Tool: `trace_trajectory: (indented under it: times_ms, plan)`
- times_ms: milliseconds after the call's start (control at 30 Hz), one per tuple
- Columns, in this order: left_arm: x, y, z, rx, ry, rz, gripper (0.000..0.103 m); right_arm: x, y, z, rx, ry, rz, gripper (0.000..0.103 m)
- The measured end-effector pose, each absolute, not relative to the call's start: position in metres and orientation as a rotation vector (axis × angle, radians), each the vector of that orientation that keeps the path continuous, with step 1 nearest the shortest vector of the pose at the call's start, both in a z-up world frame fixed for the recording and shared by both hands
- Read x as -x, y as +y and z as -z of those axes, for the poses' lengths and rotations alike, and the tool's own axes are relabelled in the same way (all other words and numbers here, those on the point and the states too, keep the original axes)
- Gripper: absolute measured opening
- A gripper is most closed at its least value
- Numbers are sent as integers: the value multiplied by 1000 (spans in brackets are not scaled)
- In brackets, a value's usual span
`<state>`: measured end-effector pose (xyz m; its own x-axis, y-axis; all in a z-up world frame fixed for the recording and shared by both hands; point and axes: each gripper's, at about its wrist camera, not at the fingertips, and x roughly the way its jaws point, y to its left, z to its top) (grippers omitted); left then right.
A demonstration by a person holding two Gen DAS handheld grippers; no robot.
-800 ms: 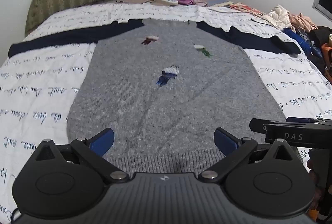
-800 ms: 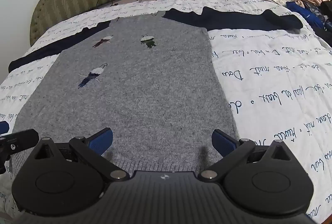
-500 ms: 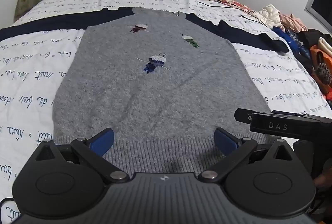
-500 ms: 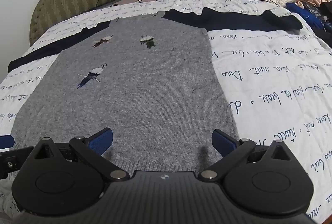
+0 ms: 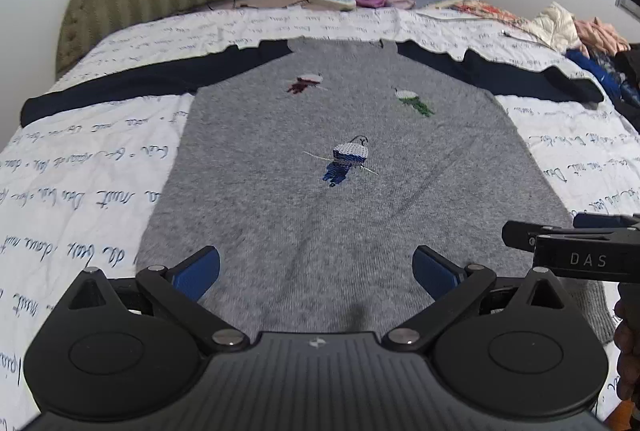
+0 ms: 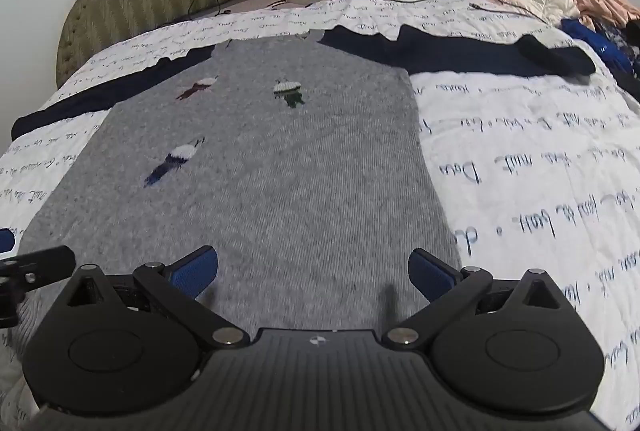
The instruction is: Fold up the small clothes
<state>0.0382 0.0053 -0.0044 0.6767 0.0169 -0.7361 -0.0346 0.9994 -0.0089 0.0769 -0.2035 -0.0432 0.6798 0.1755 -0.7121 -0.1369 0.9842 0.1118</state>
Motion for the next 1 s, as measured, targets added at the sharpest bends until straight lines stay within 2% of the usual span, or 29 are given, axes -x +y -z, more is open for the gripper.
trace_trajectory:
  times_ms: [1000]
  plan:
    - [-99, 19, 27, 68, 886, -48, 103, -154, -197, 55, 26, 811, -181, 103]
